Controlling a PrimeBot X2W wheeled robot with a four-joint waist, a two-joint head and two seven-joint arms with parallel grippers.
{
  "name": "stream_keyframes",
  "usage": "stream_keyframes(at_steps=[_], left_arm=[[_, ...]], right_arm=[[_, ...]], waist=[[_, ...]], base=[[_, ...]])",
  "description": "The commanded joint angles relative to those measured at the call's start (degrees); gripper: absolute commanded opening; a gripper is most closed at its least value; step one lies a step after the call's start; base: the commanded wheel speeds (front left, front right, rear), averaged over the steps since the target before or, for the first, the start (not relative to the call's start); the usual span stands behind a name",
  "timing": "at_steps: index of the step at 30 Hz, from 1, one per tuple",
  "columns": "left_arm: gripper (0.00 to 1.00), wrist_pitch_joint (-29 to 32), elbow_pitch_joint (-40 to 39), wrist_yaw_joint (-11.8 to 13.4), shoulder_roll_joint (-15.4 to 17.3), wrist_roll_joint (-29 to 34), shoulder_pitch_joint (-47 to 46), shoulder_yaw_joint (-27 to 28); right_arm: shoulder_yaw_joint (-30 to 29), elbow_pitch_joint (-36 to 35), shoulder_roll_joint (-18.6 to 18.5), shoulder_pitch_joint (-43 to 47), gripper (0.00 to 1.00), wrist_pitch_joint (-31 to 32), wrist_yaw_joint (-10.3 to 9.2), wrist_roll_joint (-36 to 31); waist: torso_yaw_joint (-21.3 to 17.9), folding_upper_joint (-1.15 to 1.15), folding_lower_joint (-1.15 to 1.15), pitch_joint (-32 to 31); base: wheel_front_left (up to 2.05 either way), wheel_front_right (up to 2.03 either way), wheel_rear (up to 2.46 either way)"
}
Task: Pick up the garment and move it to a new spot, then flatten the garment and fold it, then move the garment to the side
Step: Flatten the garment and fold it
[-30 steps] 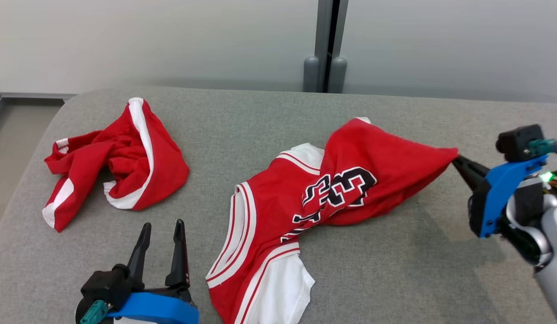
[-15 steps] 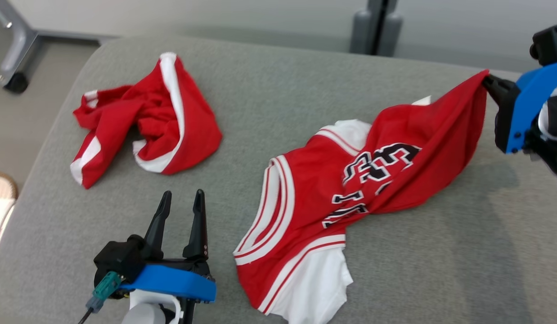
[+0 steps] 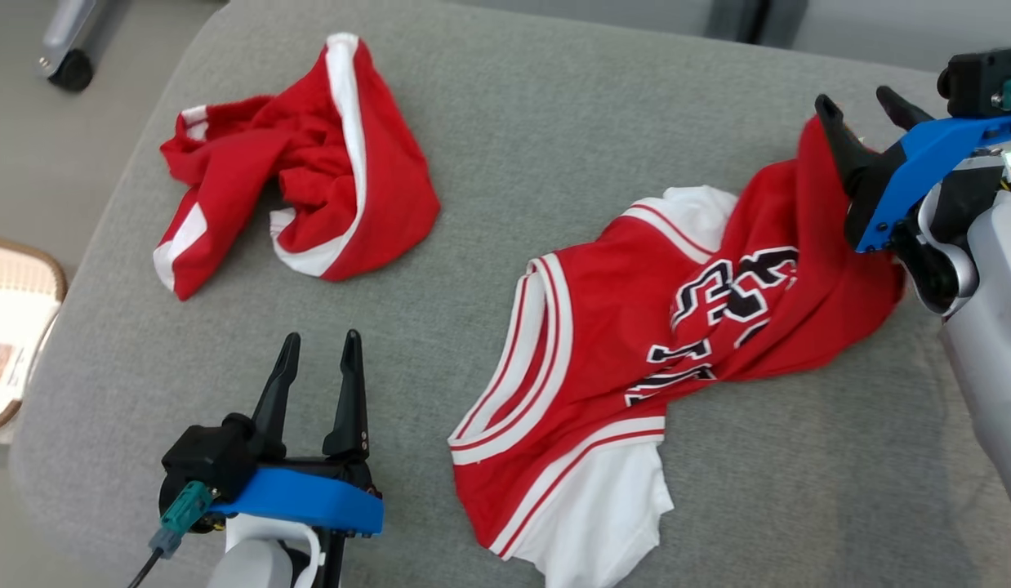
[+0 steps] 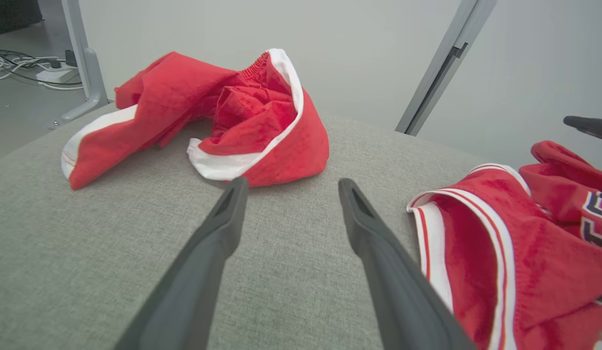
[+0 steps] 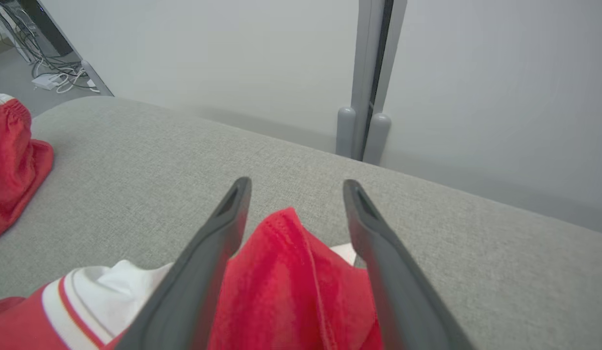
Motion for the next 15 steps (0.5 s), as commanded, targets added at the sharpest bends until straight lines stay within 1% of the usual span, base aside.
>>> stream_keyframes(at_steps=[1, 3, 6, 9, 11, 15], left_arm=[[1.0, -0.16, 0.12, -0.04, -0.03, 0.93, 0.96, 0.96], [1.0, -0.16, 0.23, -0.17, 0.0, 1.79, 1.76, 1.92], [1.0, -0.16, 0.4, -0.31, -0.01, 2.94, 3.08, 3.01], [1.0, -0.16, 0.45, -0.44, 0.0, 3.55, 4.2, 3.32], [1.0, -0.16, 0.44, -0.54, -0.01, 3.75, 4.79, 3.4], [1.0, -0.17, 0.14, -0.69, 0.0, 4.16, 5.56, 3.43]], right_arm=[[0.0, -0.07, 0.62, 0.19, 1.0, -3.78, 0.01, 0.97], [-0.39, -0.87, 1.42, 1.93, 1.0, -7.61, 0.02, 2.32], [-1.84, -2.25, 1.6, 5.49, 1.0, -12.32, 0.01, 4.61], [-3.1, -4.0, 2.16, 10.3, 1.0, -16.15, 0.02, 5.76], [-4.07, -4.92, 2.27, 14.46, 1.0, -17.62, 0.01, 5.99], [-4.26, -6.83, 3.83, 22.94, 1.0, -17.57, 0.02, 7.3]], waist=[[-3.95, -0.02, -0.01, -3.76], [-5.91, -0.02, -0.01, -5.51], [-8.49, -0.02, -0.01, -8.11], [-10.1, -0.02, -0.01, -10.33], [-10.67, -0.02, -0.01, -11.38], [-10.99, -0.02, -0.01, -12.04]], base=[[0.0, 0.0, 0.0], [0.0, 0.0, 0.0], [0.0, 0.0, 0.0], [0.0, 0.0, 0.0], [0.0, 0.0, 0.0], [0.0, 0.0, 0.0]])
